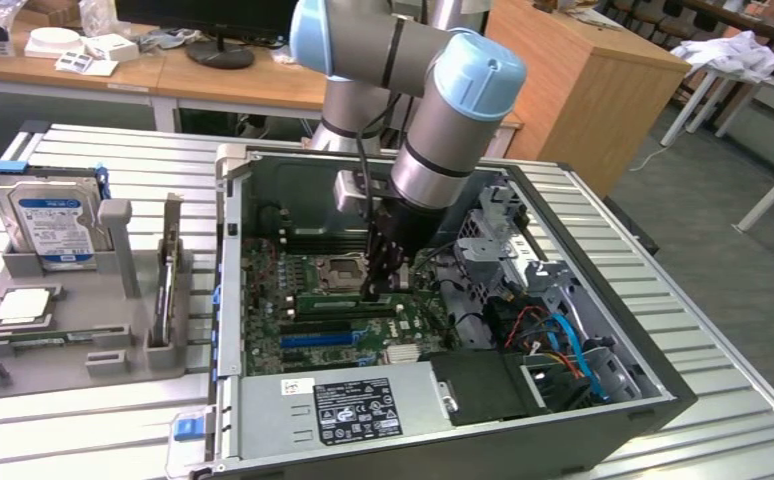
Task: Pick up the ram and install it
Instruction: 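Insert the ram into the slot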
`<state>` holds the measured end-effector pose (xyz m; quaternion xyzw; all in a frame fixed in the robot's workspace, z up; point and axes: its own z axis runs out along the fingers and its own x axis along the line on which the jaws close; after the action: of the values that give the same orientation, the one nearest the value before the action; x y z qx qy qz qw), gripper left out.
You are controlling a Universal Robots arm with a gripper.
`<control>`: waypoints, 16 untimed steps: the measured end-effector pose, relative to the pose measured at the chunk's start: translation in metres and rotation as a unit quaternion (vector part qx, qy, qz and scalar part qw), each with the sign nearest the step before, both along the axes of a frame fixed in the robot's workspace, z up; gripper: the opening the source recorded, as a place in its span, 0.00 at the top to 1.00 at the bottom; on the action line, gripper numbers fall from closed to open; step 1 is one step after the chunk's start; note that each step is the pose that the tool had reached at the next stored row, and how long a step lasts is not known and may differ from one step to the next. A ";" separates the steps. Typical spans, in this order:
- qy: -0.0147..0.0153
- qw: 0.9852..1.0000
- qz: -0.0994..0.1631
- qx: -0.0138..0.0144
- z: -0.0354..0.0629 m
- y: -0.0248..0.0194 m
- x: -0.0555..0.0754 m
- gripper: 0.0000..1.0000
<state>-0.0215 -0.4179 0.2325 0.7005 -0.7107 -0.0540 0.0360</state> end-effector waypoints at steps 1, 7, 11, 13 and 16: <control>0.000 1.000 0.000 0.000 0.0000 0.0000 0.000 0.88; 0.000 1.000 0.000 0.000 -0.0003 -0.0001 0.000 0.88; 0.000 1.000 0.000 0.000 -0.0004 -0.0001 0.000 0.88; 0.000 1.000 0.000 0.000 -0.0010 0.0001 0.000 0.88; 0.000 1.000 0.000 0.000 -0.0014 0.0005 0.000 0.88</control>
<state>-0.0216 -0.4174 0.2311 0.7005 -0.7107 -0.0540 0.0360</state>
